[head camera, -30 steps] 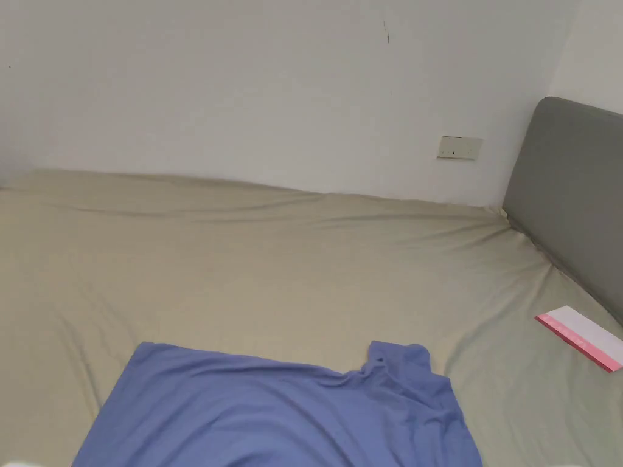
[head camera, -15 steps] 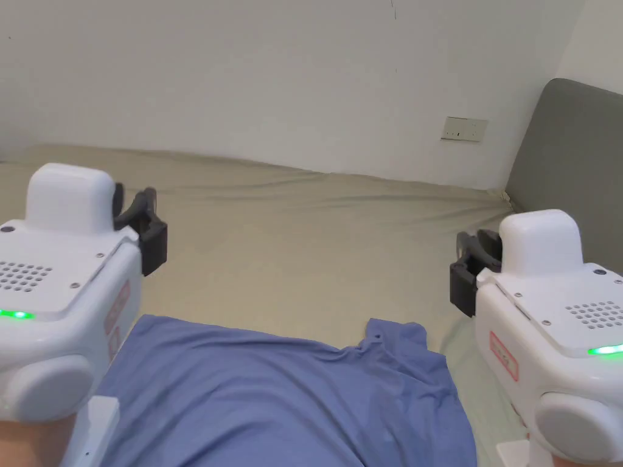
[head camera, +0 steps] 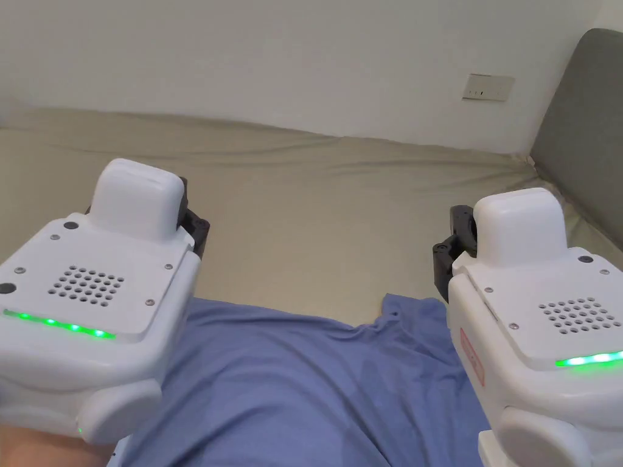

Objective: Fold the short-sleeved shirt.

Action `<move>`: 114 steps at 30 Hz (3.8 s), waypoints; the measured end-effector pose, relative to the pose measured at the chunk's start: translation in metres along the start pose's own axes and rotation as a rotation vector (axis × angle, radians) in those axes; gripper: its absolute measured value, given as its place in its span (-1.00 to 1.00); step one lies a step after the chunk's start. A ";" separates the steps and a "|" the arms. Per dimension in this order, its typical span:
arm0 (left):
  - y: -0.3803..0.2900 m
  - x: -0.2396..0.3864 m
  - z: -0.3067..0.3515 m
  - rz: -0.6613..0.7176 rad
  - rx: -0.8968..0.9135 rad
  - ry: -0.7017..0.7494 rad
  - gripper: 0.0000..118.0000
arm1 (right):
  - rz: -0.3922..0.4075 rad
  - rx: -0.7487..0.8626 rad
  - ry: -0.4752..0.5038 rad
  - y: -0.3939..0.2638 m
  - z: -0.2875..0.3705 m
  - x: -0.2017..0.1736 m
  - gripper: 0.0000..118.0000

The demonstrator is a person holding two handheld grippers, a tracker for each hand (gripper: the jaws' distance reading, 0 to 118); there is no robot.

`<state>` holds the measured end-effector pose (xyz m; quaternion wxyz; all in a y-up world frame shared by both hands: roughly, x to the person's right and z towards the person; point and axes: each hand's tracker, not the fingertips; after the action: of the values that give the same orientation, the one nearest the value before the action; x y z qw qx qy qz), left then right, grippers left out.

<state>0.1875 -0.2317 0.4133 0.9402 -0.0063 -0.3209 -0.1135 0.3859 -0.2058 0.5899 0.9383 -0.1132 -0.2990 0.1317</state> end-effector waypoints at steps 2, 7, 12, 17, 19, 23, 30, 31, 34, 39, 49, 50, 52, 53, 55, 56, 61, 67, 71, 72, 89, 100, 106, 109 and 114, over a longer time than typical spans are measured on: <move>-0.021 -0.001 -0.019 -0.001 -0.054 -0.019 -1.00 | 0.000 -0.029 0.024 -0.012 -0.015 -0.001 -0.96; -0.096 -0.019 -0.090 0.041 -0.312 -0.043 -1.00 | -0.005 -0.151 0.014 -0.051 -0.054 0.001 -0.96; -0.171 -0.055 -0.172 0.081 -0.511 -0.021 -1.00 | -0.037 -0.262 -0.011 -0.092 -0.092 0.020 -0.96; -0.222 -0.085 -0.257 0.167 -0.657 -0.036 0.90 | -0.051 -0.333 -0.042 -0.118 -0.110 0.036 -0.96; -0.235 -0.088 -0.283 0.197 -0.686 -0.006 0.90 | -0.052 -0.361 -0.061 -0.126 -0.118 0.040 -0.96; -0.259 -0.090 -0.327 0.201 -0.772 0.022 0.88 | -0.068 -0.405 -0.070 -0.137 -0.122 0.048 -0.96; -0.265 -0.074 -0.333 0.217 -0.818 -0.048 -0.63 | -0.063 -0.456 -0.095 -0.150 -0.127 0.057 -0.96; -0.261 -0.069 -0.330 0.234 -0.805 -0.091 -0.97 | -0.068 -0.459 -0.098 -0.151 -0.129 0.057 -0.96; -0.247 -0.049 -0.317 -0.007 -0.733 -0.056 -0.98 | -0.077 -0.469 -0.098 -0.156 -0.139 0.062 -0.96; -0.197 -0.064 -0.269 0.101 -0.588 -0.051 -0.97 | -0.112 -0.516 -0.042 -0.163 -0.170 0.077 -0.93; -0.147 -0.079 -0.175 0.018 -0.466 -0.063 -0.97 | -0.190 -0.938 0.086 -0.266 -0.292 0.093 0.82; -0.149 -0.081 -0.171 0.022 -0.468 -0.064 -0.97 | -0.211 -0.963 0.065 -0.279 -0.302 0.094 0.82; -0.151 -0.081 -0.161 0.022 -0.469 -0.061 -0.97 | -0.264 -1.033 0.077 -0.297 -0.312 0.094 0.82; -0.152 -0.082 -0.157 0.022 -0.468 -0.061 -0.97 | -0.279 -1.057 0.057 -0.302 -0.312 0.093 0.82; -0.156 -0.080 -0.154 0.019 -0.482 -0.057 -0.97 | -0.307 -1.009 0.068 -0.304 -0.307 0.090 0.80; -0.158 -0.080 -0.152 0.014 -0.490 -0.049 -0.97 | -0.282 -0.998 0.055 -0.298 -0.303 0.087 0.72; -0.163 -0.080 -0.150 0.021 -0.504 -0.048 -0.97 | -0.164 -0.925 0.130 -0.268 -0.290 0.066 -0.91; -0.144 -0.082 -0.135 0.002 -0.458 -0.016 -0.97 | -0.103 -0.744 0.111 -0.216 -0.260 0.073 -0.91; -0.109 -0.093 -0.115 0.016 -0.380 0.016 -0.97 | -0.120 -0.576 0.091 -0.158 -0.218 0.101 -0.91; -0.100 -0.096 -0.110 0.014 -0.357 0.027 -0.97 | -0.124 -0.535 0.082 -0.142 -0.205 0.106 -0.91; 0.065 -0.140 0.024 -0.041 0.009 0.212 -0.97 | -0.064 0.015 -0.037 0.035 -0.001 0.150 -0.91; 0.127 -0.165 0.058 0.013 0.152 0.266 -0.97 | -0.066 0.183 -0.077 0.130 0.041 0.178 -0.91; 0.172 -0.182 0.042 -0.001 0.198 0.270 -0.98 | -0.054 0.238 -0.117 0.176 0.035 0.186 -0.91; 0.195 -0.191 0.029 -0.013 0.204 0.284 -0.97 | -0.033 0.242 -0.122 0.198 0.022 0.187 -0.91; 0.223 -0.202 -0.003 0.000 0.193 0.290 -0.97 | -0.021 0.233 -0.134 0.215 -0.002 0.189 -0.91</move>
<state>0.0826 0.0273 0.3021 0.9729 0.1003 -0.1916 -0.0822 0.4974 0.0551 0.6259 0.9245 0.0089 -0.3447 0.1628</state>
